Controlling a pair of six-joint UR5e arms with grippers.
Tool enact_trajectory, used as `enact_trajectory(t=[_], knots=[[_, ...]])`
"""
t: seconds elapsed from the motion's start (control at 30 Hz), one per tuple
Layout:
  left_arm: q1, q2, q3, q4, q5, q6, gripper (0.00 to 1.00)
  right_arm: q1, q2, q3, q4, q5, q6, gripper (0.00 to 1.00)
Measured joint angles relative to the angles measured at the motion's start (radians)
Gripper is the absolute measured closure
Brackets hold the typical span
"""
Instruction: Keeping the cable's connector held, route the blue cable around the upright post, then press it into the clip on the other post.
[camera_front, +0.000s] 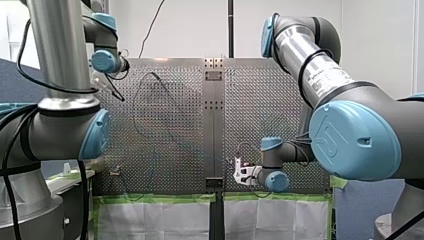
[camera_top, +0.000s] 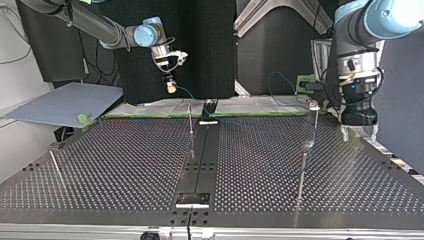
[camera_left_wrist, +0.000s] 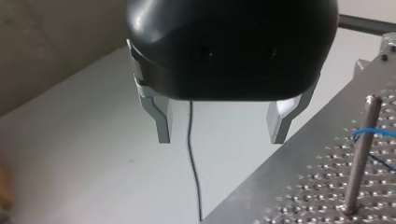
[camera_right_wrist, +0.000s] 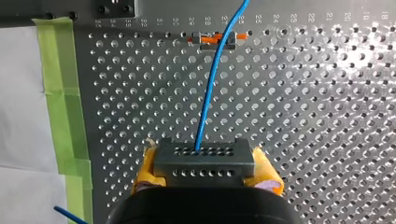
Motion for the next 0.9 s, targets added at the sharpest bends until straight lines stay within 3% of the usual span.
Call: enact_trajectory(t=[0.33,0.9], knots=[[-0.054,-0.027,0.089,-0.089,0.07,0.089,0.0,0.003,0.0,-0.003,0.026,-0.003,-0.002,1.0],[-0.207,-0.049,0.243,-0.244,-0.065,0.243,0.0,0.009,0.0,-0.008,0.044,-0.004,-0.013,1.0]])
